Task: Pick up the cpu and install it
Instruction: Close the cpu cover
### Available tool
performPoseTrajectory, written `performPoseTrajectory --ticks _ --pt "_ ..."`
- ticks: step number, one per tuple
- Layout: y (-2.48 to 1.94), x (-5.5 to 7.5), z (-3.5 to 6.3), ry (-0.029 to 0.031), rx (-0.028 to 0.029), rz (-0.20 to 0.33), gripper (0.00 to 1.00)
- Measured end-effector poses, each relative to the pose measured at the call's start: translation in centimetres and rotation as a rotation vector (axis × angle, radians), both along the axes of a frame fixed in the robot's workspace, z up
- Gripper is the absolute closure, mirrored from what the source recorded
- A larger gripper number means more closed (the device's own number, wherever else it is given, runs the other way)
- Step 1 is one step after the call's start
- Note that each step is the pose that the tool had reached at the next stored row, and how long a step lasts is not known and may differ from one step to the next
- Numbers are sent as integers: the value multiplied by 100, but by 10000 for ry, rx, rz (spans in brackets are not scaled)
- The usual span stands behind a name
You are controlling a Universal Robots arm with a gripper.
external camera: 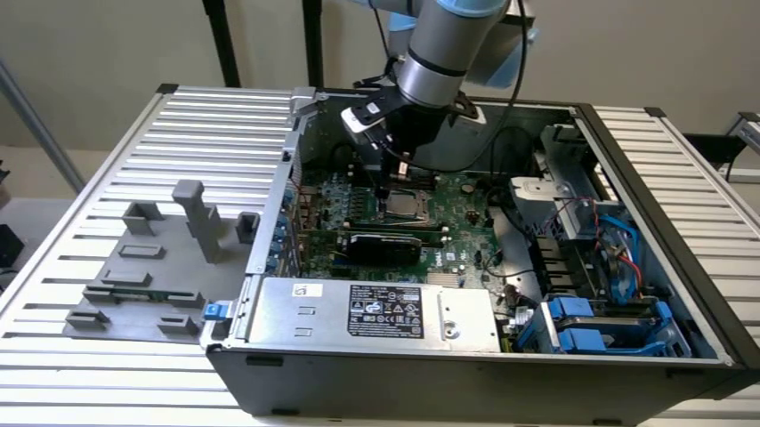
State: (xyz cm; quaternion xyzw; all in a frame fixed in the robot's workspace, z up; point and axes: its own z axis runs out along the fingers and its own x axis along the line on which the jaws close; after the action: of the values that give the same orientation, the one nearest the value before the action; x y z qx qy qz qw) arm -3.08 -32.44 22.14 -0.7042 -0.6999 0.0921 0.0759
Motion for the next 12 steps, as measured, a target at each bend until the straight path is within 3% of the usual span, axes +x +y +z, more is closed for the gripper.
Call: performPoseTrajectory --ticks 12 --pt "0 7 -180 104 0 -7 89"
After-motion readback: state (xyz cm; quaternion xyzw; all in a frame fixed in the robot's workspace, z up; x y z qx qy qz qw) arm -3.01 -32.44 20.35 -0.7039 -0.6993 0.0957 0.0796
